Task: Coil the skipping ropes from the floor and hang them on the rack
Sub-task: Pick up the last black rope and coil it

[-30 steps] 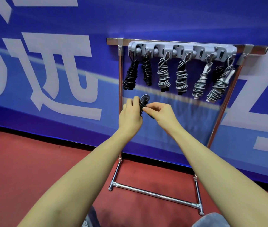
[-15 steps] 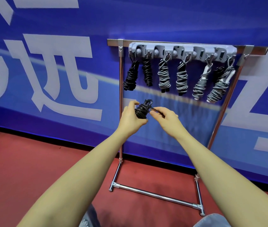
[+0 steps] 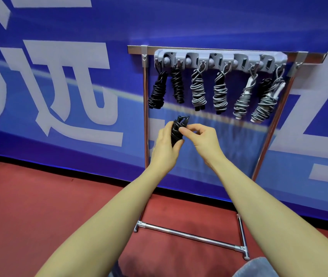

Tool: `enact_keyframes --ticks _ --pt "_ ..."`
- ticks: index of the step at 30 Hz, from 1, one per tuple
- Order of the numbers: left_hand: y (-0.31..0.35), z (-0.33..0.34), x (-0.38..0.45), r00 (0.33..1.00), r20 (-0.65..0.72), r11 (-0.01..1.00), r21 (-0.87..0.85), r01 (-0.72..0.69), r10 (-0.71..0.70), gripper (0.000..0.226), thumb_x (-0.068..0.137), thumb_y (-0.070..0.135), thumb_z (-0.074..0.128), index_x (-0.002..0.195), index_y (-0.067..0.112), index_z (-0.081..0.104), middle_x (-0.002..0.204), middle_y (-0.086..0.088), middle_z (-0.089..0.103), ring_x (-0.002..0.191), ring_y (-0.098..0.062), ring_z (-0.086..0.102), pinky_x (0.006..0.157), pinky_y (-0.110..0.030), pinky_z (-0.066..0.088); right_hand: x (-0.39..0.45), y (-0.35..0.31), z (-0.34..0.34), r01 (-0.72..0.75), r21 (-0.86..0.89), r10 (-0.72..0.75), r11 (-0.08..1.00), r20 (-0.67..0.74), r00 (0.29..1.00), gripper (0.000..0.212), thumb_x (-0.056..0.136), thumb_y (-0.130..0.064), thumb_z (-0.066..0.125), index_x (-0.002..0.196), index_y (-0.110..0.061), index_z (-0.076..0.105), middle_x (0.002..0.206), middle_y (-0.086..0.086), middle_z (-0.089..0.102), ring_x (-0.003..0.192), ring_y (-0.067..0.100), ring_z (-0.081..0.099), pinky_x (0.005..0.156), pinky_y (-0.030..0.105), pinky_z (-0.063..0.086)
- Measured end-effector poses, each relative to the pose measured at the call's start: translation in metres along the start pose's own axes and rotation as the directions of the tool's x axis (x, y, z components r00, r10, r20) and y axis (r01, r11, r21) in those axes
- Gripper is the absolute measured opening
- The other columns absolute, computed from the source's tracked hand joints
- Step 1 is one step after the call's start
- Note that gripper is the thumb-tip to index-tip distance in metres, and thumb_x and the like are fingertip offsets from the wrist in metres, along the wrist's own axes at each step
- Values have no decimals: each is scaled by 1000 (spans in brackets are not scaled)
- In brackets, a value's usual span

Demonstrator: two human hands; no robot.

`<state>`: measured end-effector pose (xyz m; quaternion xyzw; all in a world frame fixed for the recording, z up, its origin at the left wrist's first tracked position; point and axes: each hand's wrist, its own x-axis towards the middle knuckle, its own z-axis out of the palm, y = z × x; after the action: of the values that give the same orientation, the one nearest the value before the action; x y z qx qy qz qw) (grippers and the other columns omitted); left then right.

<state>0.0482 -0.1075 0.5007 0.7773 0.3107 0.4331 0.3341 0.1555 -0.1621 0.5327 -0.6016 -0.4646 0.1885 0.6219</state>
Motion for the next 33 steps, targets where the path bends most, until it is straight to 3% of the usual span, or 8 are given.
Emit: enact_keyframes --ticks 3,7,10,15,19,23,28,33 --pt "3 1 0 996 -78 996 72 53 -48 56 89 21 53 137 31 25 122 2 41 109 -23 52 85 -48 48 3 -7 7 29 -26 -28 999 19 999 7 81 -28 74 75 -31 71 68 -19 63 60 -2 47 81 31 40" --pt "4 -9 7 991 -108 990 103 95 -84 82 80 13 62 137 50 15 116 7 52 94 -17 58 72 -39 53 5 -11 10 80 -101 -72 992 84 994 12 80 -35 71 72 -44 72 74 -23 65 73 6 51 97 50 37" --pt "4 -15 10 989 -51 989 28 143 -142 62 76 7 55 120 45 32 91 4 61 78 -23 61 64 -45 55 5 -8 6 105 -161 -84 981 128 988 23 84 -34 67 71 -52 69 79 -17 65 75 4 52 98 54 35" --pt "12 -13 5 967 56 939 -232 254 -247 55 73 -3 57 113 32 41 95 2 48 69 -19 55 58 -36 54 4 -3 -6 97 -256 -45 962 199 979 6 90 -39 60 86 -43 63 77 -25 63 73 8 47 88 40 36" --pt "16 -11 5 981 57 970 -149 193 -187 65 63 23 67 111 49 31 111 -5 44 96 -33 56 79 -50 53 4 0 -9 59 -275 -4 960 196 981 10 89 -48 56 83 -47 64 85 -18 61 81 13 46 87 38 33" --pt "13 -11 6 999 36 1000 2 29 -29 65 80 13 65 131 37 34 105 -4 48 85 -22 58 70 -42 55 5 1 -8 37 -195 -21 980 82 996 24 69 -64 59 76 -43 70 75 -21 64 65 9 47 85 40 31" --pt "13 -1 2 999 -31 980 198 -5 11 65 84 2 48 142 23 27 114 -7 40 102 -28 46 79 -48 49 4 -3 -4 66 -162 -52 985 88 995 8 81 -40 70 77 -33 69 70 -23 61 67 7 45 85 36 34" --pt "9 -8 9 992 -126 940 334 72 -31 45 83 13 59 122 23 40 100 -3 51 88 -29 55 69 -46 51 -4 -4 -7 102 -175 -57 979 249 967 8 90 -20 64 88 -22 71 83 -3 59 61 -3 45 63 9 36"
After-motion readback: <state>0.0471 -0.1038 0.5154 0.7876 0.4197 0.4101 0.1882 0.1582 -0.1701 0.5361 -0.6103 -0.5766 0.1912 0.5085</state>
